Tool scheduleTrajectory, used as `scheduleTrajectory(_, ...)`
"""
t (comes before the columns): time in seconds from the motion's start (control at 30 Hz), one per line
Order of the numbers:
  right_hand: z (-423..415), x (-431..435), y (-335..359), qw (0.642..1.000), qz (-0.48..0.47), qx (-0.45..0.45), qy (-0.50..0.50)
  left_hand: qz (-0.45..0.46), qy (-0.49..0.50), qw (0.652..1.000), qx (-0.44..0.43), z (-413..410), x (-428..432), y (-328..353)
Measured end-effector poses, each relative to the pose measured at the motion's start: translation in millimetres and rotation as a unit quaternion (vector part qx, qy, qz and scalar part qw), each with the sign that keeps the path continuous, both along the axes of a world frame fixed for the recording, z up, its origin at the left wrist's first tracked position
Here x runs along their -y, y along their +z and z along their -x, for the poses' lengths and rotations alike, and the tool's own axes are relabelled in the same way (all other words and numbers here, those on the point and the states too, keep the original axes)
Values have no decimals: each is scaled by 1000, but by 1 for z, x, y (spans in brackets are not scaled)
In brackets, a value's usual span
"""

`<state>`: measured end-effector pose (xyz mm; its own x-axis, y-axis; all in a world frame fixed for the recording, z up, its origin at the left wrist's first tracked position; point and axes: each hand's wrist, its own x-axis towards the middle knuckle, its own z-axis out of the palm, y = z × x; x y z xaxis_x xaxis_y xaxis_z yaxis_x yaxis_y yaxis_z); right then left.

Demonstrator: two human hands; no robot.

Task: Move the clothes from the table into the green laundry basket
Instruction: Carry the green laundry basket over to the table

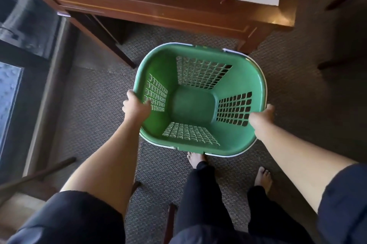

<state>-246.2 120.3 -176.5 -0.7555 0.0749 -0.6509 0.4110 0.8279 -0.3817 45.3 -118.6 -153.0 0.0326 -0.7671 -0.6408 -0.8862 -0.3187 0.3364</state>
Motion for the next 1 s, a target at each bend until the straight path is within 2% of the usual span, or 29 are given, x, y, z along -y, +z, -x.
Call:
scheduleTrajectory(0.07,9,-12,6,1000,12,4,-9,7,38,998,-42,-3,-5,2)
scheduleTrajectory(0.27,30,-60,31,999,13,-8,-30,17,56,989,-138,20,-40,39)
scheduleTrajectory(0.63,119,-166,93,997,-16,-66,-44,27,34,992,-122,119,-152,92)
scheduleTrajectory(0.87,219,-243,113,997,-36,-69,-2,35,30,993,-112,220,-235,115)
scheduleTrajectory(1.0,281,-254,125,995,-30,-83,40,39,59,992,-107,264,-268,120)
